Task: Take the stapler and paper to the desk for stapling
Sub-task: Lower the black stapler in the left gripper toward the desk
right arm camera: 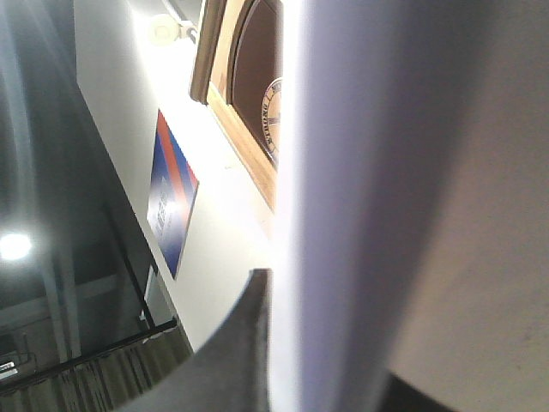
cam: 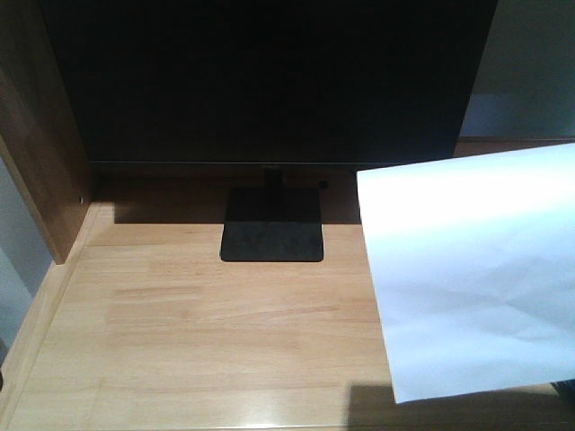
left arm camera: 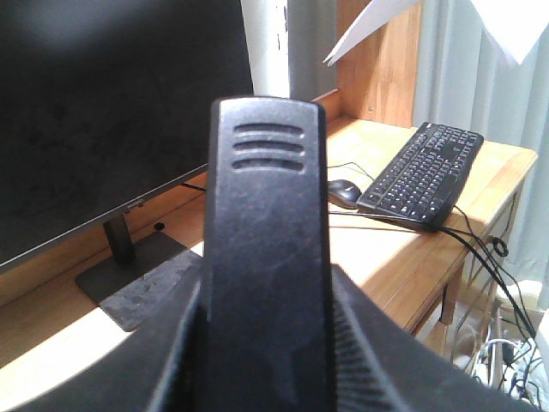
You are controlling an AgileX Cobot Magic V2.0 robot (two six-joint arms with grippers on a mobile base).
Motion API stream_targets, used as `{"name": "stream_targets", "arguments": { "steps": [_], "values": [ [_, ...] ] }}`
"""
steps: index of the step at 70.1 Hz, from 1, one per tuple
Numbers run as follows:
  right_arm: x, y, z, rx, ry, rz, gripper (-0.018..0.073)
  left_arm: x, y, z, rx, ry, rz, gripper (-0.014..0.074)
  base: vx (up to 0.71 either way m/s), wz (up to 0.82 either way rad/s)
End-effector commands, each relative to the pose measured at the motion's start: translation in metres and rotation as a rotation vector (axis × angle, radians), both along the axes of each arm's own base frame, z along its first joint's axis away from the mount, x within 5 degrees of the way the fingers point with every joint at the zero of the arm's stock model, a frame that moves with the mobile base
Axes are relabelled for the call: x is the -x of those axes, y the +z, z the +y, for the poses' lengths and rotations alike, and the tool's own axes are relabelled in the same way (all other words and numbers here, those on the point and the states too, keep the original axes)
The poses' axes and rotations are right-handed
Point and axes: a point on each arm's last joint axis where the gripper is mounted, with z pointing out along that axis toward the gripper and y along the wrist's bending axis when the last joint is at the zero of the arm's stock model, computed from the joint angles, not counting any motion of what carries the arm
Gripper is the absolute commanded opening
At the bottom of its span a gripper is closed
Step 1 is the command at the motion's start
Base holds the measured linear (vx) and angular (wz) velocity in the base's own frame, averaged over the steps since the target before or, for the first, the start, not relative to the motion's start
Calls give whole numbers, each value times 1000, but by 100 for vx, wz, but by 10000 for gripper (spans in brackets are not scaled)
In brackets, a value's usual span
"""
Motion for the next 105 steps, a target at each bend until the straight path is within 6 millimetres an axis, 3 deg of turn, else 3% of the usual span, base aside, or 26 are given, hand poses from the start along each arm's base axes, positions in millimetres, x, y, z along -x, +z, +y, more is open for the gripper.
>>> {"name": "stream_targets", "arguments": {
  "steps": [1,37,50,64,84,105],
  "values": [
    [3,11,-1,-20,10,-47,-6,-1,18,0,102,8,-79,-6,0,0],
    [3,11,-1,-20,10,-47,-6,-11,21,-1,71,53,-115,-6,0,0],
    [3,11,-1,-20,10,-47,-6,-44,20,-22,11,59,-35,-6,0,0],
    [3,11,-1,-20,10,-47,-6,-90,14,-57,-90,-6,-2,-6,0,0],
    [3,11,-1,-20,10,-47,-6,-145,-13,-104,-274,-182,-23,-6,0,0],
    [3,11,-1,-20,10,-47,-6,-193,-45,-99,-369,-224,45,-6,0,0]
  ]
}}
